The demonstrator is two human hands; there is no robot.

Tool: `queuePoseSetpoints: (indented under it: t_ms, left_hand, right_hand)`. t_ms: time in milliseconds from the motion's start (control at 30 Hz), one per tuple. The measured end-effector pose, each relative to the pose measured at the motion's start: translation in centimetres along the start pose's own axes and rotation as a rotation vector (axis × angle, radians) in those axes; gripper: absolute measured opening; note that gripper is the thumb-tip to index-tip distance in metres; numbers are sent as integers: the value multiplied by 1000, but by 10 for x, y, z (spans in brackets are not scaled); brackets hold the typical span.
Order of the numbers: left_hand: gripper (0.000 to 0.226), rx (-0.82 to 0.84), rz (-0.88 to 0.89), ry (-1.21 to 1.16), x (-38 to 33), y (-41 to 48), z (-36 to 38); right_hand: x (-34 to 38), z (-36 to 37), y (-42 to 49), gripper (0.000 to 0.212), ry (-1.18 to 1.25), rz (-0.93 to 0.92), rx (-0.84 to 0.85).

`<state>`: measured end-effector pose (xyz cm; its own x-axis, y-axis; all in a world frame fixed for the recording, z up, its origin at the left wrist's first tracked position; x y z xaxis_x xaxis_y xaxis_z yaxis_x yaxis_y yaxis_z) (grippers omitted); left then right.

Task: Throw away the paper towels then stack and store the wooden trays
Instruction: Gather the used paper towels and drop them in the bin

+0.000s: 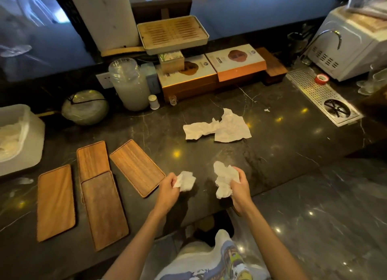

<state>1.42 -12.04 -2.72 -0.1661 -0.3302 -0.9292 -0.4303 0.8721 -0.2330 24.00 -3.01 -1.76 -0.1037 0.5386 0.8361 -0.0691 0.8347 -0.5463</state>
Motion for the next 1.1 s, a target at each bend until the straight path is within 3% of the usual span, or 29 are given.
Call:
queuePoseSetpoints:
  t_ms: [133, 233, 333, 433, 500, 600, 700, 833, 900, 1000, 1100]
  left_hand:
    - [30, -39, -67, 3, 1, -39, 12]
    - [27, -95, -95, -31, 4, -78, 28]
    - [26, -145, -101, -96, 6, -116, 48]
    - [25, -226, -164, -185, 16, -158, 79]
    - [32, -269, -198, -257, 27, -189, 102]
    - [34, -246, -323, -379, 34, -239, 132]
    - [36, -180, -466, -511, 45, -277, 152]
    - [39, -108, -495, -502, 40, -286, 166]
    - [48, -51, -470, -485, 35, -290, 168]
    - [63, 42, -410, -480, 33, -286, 169]
    - [52, 37, -357, -422, 46, -274, 170]
  right_hand:
    - [-12, -16, -22, 26, 21, 11, 79]
    - [-26, -45, -41, 48, 213, 66, 163]
    - [-40, -82, -56, 58, 245, 80, 226]
    - [-70, -123, -73, 55, 223, 94, 339]
    - [-95, -154, -82, 52, 218, 94, 317]
    - [-113, -188, -115, 33, 135, 55, 328]
    - [-129, -219, -146, 13, 200, 179, 240]
    - [-153, -253, -156, 41, 347, 341, 179]
    - [-159, -256, -163, 51, 261, 350, 170]
    - [-173, -258, -165, 47, 153, 326, 130]
    - [-196, -254, -165, 44, 124, 337, 152]
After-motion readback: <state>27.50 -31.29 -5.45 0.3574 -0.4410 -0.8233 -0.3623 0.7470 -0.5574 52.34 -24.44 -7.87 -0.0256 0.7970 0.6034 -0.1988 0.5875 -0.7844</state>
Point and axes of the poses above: each hand's wrist, its own y-axis towards the middle knuckle, its own z-axis out of the palm, x = y × z, the point moved 2 cm from there along y, towards the middle knuckle, and after that the axes turned 10 degrees about -y, right-handed, at the moved point
